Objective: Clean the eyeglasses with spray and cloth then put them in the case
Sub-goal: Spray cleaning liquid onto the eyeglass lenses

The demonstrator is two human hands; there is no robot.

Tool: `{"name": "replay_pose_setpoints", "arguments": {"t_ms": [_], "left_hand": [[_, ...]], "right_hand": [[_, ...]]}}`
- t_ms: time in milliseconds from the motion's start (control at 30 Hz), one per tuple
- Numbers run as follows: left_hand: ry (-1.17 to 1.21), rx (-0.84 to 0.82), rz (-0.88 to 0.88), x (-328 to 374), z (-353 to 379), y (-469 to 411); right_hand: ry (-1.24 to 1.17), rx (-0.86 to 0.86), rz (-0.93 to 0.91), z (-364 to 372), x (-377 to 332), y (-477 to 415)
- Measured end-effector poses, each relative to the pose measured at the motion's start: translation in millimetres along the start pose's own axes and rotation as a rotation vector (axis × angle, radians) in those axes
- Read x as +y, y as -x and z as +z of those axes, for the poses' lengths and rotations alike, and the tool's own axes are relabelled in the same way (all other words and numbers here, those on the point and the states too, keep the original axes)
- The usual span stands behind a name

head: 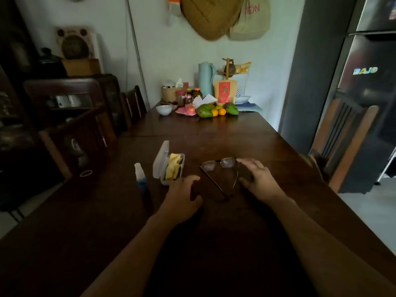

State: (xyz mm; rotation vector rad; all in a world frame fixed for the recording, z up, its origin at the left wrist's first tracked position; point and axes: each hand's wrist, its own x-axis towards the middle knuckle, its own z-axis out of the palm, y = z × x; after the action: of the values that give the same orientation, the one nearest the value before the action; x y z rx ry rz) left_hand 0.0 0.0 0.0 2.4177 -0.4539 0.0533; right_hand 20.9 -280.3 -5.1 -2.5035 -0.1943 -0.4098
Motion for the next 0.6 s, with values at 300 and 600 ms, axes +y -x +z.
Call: {"name": "replay_pose_setpoints", "arguments": {"t_ms": [300,600], "left_hand": [[-0.115,-0.093,-0.008,-13.8,-22.1,14.5],[-0.052,0.113,0.114,14.2,-28.3,17.7]], "right_hand": [[-0.075,0.057,-0.112,-7.6,-10.0,-3.7],[-0.236,0.172,-0.161,-14.9,-13.5,4.8]]}}
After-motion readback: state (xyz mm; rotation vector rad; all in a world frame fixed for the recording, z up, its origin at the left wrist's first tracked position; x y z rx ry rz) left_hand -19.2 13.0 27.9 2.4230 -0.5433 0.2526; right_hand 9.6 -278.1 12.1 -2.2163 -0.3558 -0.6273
